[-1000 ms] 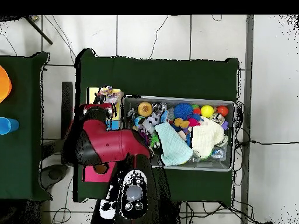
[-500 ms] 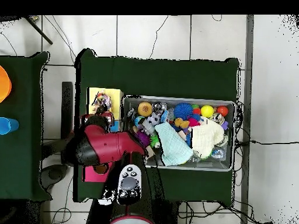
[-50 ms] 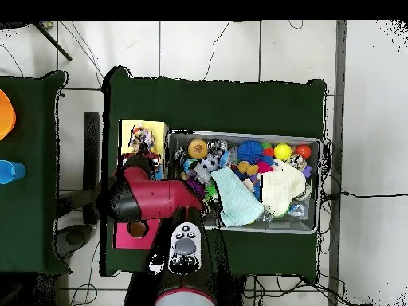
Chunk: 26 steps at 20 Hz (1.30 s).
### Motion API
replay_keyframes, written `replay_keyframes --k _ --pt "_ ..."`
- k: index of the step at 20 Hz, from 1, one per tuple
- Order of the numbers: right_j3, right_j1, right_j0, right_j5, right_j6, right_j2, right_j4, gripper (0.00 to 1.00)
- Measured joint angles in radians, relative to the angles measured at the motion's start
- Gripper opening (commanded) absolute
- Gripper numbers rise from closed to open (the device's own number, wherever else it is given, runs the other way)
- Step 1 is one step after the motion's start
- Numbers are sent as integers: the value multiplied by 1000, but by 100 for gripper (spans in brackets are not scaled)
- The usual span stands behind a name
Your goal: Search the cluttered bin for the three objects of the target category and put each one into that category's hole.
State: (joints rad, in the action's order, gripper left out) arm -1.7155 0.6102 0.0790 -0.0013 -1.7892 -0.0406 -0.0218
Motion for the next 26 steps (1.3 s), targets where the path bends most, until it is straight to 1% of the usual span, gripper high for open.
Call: replay_keyframes --k 6,12,15,23,26 --pt "0 -6 18 0 0 -19 -43 0" --pt "0 -8 20 -6 0 -21 -49 0" --pt "1 -20 28 -37 0 -28 -49 0" --pt "9 -87 32 -189 0 -32 -49 0" --pt "12 -100 32 -219 0 -31 -49 0"
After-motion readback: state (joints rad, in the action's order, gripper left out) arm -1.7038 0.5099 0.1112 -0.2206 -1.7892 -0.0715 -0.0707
